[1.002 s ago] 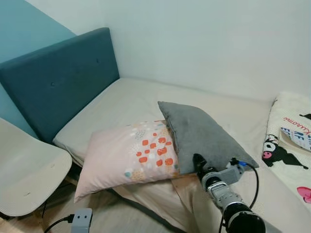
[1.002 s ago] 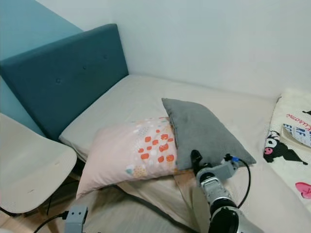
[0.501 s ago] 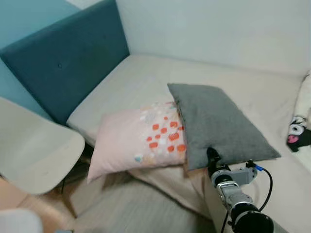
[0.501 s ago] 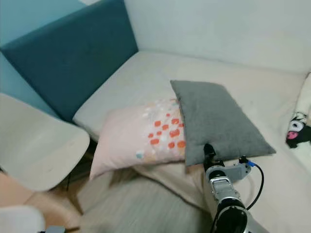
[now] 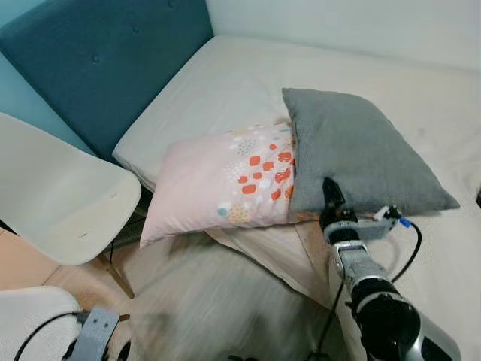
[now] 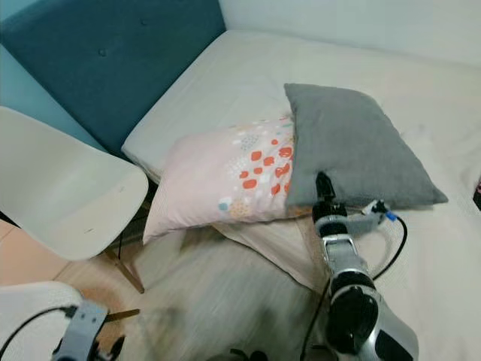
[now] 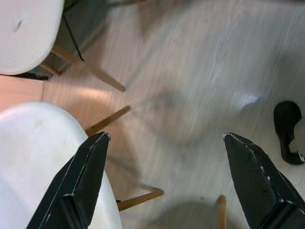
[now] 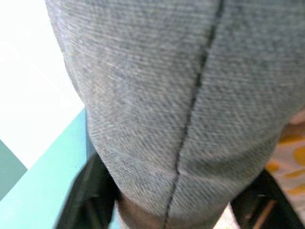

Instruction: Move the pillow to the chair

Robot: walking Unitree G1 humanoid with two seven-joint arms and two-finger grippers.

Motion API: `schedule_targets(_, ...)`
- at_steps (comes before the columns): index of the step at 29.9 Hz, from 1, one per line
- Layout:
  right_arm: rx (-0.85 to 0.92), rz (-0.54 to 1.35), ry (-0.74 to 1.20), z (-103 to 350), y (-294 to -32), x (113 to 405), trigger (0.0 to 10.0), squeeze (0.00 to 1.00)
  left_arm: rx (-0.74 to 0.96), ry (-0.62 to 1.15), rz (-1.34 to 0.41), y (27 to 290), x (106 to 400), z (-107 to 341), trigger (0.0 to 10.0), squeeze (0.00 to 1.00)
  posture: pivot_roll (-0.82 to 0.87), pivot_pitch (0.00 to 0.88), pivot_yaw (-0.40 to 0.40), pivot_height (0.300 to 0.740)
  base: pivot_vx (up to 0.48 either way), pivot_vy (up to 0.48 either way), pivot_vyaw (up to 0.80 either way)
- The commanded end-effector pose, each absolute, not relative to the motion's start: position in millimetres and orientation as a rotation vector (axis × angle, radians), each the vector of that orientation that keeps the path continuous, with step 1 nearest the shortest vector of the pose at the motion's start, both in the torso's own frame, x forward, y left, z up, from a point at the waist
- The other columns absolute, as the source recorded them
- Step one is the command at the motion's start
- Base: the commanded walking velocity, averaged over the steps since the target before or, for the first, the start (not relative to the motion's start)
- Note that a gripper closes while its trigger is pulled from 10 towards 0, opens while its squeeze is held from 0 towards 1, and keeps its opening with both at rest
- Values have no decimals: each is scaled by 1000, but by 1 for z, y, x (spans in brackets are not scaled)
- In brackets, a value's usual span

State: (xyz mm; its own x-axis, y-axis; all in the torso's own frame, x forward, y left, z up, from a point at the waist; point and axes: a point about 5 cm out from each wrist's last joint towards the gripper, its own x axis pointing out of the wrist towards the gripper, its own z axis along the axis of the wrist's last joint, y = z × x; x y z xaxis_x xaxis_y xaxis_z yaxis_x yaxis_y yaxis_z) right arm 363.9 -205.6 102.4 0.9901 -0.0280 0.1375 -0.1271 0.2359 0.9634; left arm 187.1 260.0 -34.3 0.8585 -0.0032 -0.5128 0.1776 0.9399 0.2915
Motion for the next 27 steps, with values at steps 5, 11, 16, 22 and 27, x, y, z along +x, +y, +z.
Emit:
schedule_targets(5,1319,75,-90,85,-200,354,0,0,411,670,-149,260,157,-55,10000,0,136,277,183,691,0,0,0)
schedule_targets(11,1241,98,-112,90,-209,354,0,0,348,674,-65,256,170,-56,10000,0,73,215,146,691,0,0,0)
schedule_targets(16,1103,280,-259,137,-214,371,0,0,196,589,106,256,208,-40,10000,0,34,171,117,691,0,0,0)
schedule_targets(22,1009,425,-478,203,-222,385,0,0,107,524,198,256,233,-25,10000,0,-7,119,89,699,0,0,317)
schedule_targets(27,793,748,-698,298,-194,385,0,0,56,545,206,238,246,-26,10000,0,-71,41,58,716,0,0,473)
